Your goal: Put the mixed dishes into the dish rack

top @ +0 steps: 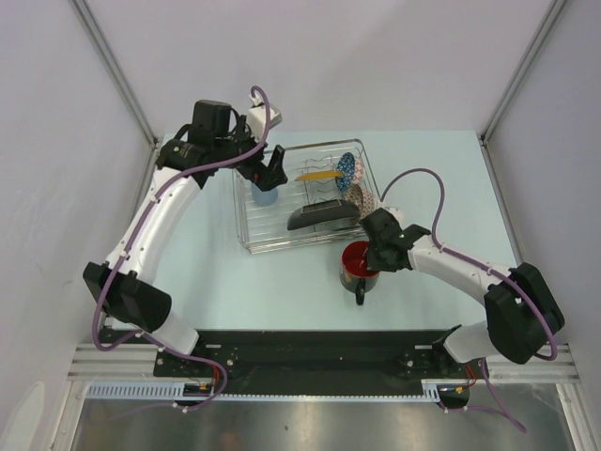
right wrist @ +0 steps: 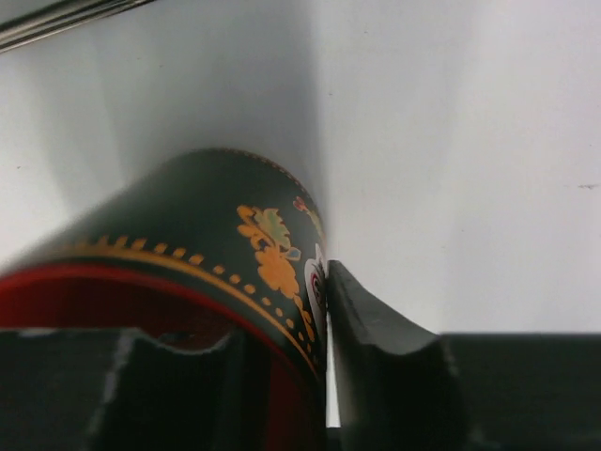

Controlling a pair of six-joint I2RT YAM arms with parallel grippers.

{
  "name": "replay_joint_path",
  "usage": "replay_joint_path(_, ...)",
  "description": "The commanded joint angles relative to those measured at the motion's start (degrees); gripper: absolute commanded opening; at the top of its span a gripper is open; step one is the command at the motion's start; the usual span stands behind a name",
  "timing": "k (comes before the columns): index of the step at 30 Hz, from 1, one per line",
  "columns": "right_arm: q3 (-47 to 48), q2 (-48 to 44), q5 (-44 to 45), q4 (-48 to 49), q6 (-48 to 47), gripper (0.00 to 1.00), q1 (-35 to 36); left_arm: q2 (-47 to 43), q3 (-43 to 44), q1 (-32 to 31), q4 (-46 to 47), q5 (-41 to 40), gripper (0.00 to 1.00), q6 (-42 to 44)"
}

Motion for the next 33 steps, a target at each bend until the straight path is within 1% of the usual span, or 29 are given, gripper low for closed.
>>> replay_joint_path(1, -0.1, 0.75, 4.33, 2.25, 0.71, 0.25, 0.66, -3.0, -0.97, 0.21, 2.94, 1.72, 1.0, -1.46)
replay_joint_path(2, -0.19, 0.66, 4.24, 2.25, 0.8, 0.2, 0.75, -3.0, -0.89, 0.3, 3.03, 1.98, 1.0, -1.46)
replay_joint_path(3, -0.27, 0.57, 4.24, 2.25, 0.71, 0.1, 0.66, -3.0, -0.8, 0.22, 3.03, 2.07, 1.0, -1.64)
replay_joint_path(5, -0.36, -0.04, 4.06, 1.98, 0.71, 0.01, 0.75, -3.09, -0.45, 0.21, 3.12, 2.07, 1.0, -1.9)
replay_joint_path(6, -0.45, -0.48, 3.89, 1.72, 0.62, 0.0, 0.75, -3.01, 0.16, 0.21, 3.03, 2.16, 1.0, -1.99)
replay_joint_path(10, -0.36, -4.78, 3.01, -0.2, 0.71, 0.0, 0.57, -3.27, 2.02, 0.3, 2.68, 2.24, 1.0, -2.69)
replay_joint_path(13, -0.36, -10.58, 0.82, -1.96, 0.62, 0.0, -0.21, -3.71, 2.72, 0.39, 4.0, 2.51, 1.0, -3.83)
replay_joint_path(17, -0.19, -21.12, -3.57, -4.16, 0.8, 0.0, -1.09, -2.66, 4.91, 0.39, 4.97, 3.47, 1.0, -5.85)
replay_joint_path(18, -0.01, -25.4, -4.54, -4.6, 0.8, 0.0, -1.44, -2.13, 6.57, 0.48, 4.79, 4.08, 1.0, -6.38)
replay_joint_path(21, 1.39, -30.44, -9.37, -5.14, 0.54, 0.0, -4.16, -0.03, 9.74, 0.48, 3.48, 6.46, 1.0, -8.4)
replay_joint_path(22, 1.83, -32.63, -13.47, -4.35, 0.53, 0.0, -5.22, 0.42, 10.36, 0.48, 3.12, 7.16, 1.0, -9.54)
replay_joint_path(24, 2.62, -34.66, -18.68, -1.46, 1.05, 0.0, -8.29, 1.3, 11.24, 0.48, 2.24, 10.15, 1.0, -10.77)
replay_joint_path(26, 3.24, -36.08, -23.96, 4.07, 2.2, 0.0, -10.92, 0.95, 10.72, 0.48, 2.94, 12.6, 1.0, -12.53)
replay_joint_path(28, 3.59, -34.94, -28.88, 9.43, 4.31, 0.0, -12.69, 0.77, 10.8, 0.48, 2.95, 14.8, 1.0, -14.38)
replay_joint_path(29, 3.77, -34.33, -30.64, 11.63, 5.01, 0.0, -13.92, 0.69, 11.24, 0.48, 2.68, 17.77, 1.0, -15.51)
replay_joint_path(30, 3.68, -33.63, -33.35, 16.0, 6.93, 0.0, -14.45, 0.43, 11.33, 0.65, 3.03, 19.28, 1.0, -16.13)
replay_joint_path(32, 3.77, -31.26, -35.83, 20.77, 9.05, 0.0, -15.59, -0.19, 10.46, 1.0, 4.78, 23.14, 1.0, -21.47)
replay_joint_path(33, 3.68, -30.64, -38.01, 25.75, 10.1, 0.0, -15.95, -0.63, 9.76, 1.35, 7.58, 26.99, 1.0, -23.24)
